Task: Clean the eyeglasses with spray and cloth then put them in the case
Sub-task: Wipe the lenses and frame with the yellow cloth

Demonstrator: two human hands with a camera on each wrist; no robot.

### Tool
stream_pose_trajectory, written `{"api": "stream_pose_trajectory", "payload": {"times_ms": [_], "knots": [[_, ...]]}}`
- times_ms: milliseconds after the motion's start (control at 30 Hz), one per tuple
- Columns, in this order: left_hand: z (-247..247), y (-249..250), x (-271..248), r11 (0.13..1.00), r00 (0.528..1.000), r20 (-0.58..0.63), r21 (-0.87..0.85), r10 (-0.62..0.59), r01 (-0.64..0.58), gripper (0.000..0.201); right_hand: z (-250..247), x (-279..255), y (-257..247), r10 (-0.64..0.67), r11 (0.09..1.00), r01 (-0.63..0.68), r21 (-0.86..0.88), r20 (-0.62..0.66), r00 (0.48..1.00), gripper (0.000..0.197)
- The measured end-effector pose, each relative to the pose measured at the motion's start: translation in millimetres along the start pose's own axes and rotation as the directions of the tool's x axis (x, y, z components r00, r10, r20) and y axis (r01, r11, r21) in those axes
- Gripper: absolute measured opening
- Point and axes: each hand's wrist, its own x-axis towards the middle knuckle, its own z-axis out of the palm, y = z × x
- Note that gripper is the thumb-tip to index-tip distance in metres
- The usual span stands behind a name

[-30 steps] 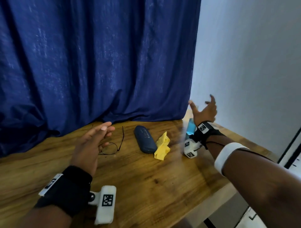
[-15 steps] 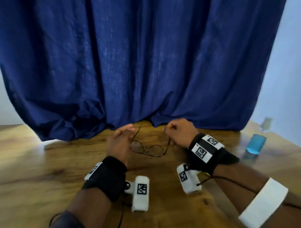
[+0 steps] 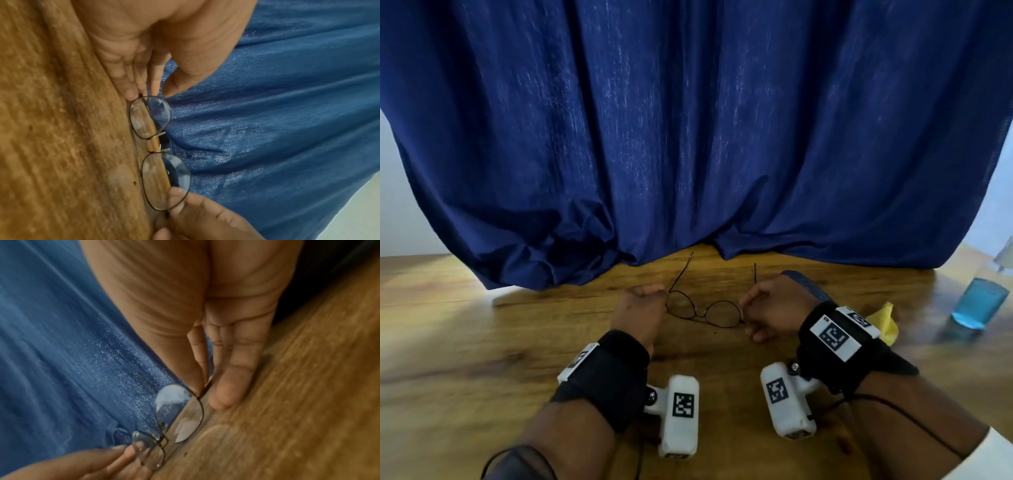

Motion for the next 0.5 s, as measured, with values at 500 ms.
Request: {"api": "stream_pose_trajectory", "payload": {"times_ms": [500], "knots": [[-1, 25, -23, 0.894, 0.902, -0.002, -0.133, 0.432, -0.428, 0.022, -22, -12, -1, -0.599, 0.736, 0.675, -0.057, -0.521, 0.608, 0.018]]}}
